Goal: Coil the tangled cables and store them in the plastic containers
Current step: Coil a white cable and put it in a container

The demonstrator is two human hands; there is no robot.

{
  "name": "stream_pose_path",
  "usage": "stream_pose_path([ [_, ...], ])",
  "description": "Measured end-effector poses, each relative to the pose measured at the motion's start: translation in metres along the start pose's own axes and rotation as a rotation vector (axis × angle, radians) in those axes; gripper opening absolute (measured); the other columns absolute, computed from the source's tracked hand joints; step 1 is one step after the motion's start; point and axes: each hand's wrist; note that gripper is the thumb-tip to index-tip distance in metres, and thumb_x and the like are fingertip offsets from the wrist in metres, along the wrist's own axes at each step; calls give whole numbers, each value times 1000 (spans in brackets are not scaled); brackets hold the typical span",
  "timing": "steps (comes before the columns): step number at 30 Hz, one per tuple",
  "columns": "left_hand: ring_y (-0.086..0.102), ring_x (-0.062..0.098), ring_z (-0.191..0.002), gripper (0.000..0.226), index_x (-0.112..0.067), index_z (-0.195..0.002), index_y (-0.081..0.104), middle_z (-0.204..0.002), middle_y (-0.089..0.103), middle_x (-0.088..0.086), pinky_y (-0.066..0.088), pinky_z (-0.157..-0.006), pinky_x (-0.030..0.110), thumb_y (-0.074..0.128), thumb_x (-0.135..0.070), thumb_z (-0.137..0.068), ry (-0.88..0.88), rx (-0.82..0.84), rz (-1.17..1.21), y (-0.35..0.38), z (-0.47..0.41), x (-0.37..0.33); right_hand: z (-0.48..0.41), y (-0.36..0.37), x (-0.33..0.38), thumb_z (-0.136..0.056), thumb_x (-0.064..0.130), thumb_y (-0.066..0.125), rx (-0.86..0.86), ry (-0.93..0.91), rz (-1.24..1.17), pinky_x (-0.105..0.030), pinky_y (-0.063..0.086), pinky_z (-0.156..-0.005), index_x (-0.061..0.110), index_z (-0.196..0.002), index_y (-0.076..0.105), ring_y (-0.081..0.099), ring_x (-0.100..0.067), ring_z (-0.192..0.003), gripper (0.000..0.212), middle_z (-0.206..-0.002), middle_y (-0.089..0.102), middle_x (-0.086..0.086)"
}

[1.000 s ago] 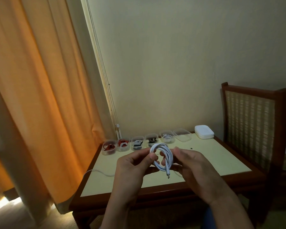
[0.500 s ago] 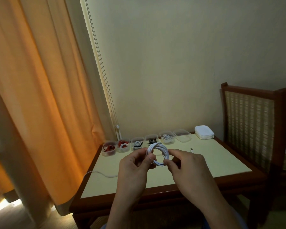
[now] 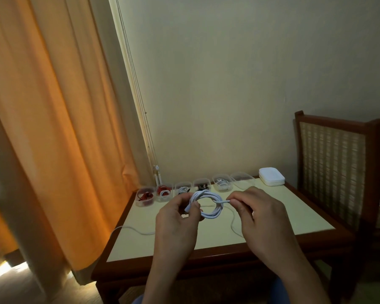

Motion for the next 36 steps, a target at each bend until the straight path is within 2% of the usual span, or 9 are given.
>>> stream_pose_path([
  [5,70,1,-89,20,-29,-117,74,-94,74,-14,61,-82,30,64,-26,-99,-3,18,43,-3,-3,6,-1,-2,-5,-92,14,71,-11,6,-39,-5,40,-72,23,-100,76,60,1,-81,13,-89,67,16],
  [9,72,2,-90,21,-29,-110,75,-95,76,-16,62,-79,26,64,-14,-99,-47,98,210,-6,-3,8,-1,-5,-10,-91,22,72,99,120,-179,-10,48,-71,30,-97,77,64,2,-87,12,-85,70,19],
  [12,73,6,-94,23,-25,-113,76,-100,76,-17,61,-82,26,64,-11,-98,-95,113,317,-7,-3,11,1,0,-12,-90,27,73,213,233,-334,-19,54,-73,40,-95,75,67,-1,-84,14,-84,72,18],
  [14,75,8,-92,22,-23,-114,76,-101,77,-18,62,-83,29,67,-13,-96,-115,99,352,-6,-3,15,2,7,-14,-90,29,73,230,293,-400,-32,60,-76,40,-100,73,69,-6,-83,15,-86,73,15],
  [16,76,11,-90,22,-22,-115,76,-97,78,-13,62,-82,28,68,-14,-96,-132,105,369,-3,-3,18,2,16,-16,-91,28,72,220,327,-423,-35,61,-78,38,-107,71,69,-5,-88,19,-91,72,18],
  [20,76,12,-88,21,-28,-111,74,-93,78,-11,60,-75,21,67,-14,-97,-163,124,404,6,-3,22,4,24,-20,-95,21,68,217,444,-560,-33,62,-78,30,-121,66,72,-9,-88,28,-92,74,11],
  [27,77,12,-83,24,-26,-116,72,-97,74,4,62,-74,24,70,-13,-96,-223,80,405,24,-15,33,3,42,-37,-95,19,68,180,521,-602,-26,60,-71,28,-113,72,73,-8,-80,21,-85,76,13],
  [30,75,8,-85,19,-30,-108,76,-94,76,-2,62,-74,23,71,-16,-95,-218,64,352,31,-30,44,-1,56,-45,-94,20,69,154,537,-588,-22,58,-67,34,-109,71,72,-6,-78,20,-83,75,16],
  [36,74,4,-85,22,-27,-114,77,-98,77,-13,64,-81,31,74,-21,-93,-223,100,224,51,-69,64,-20,78,-70,-92,17,71,128,585,-586,-18,57,-63,30,-108,73,72,-8,-74,20,-79,76,10],
])
Point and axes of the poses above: each hand's wrist, its own z-axis away from the middle knuckle, its own y-axis out of the palm, x = y × z
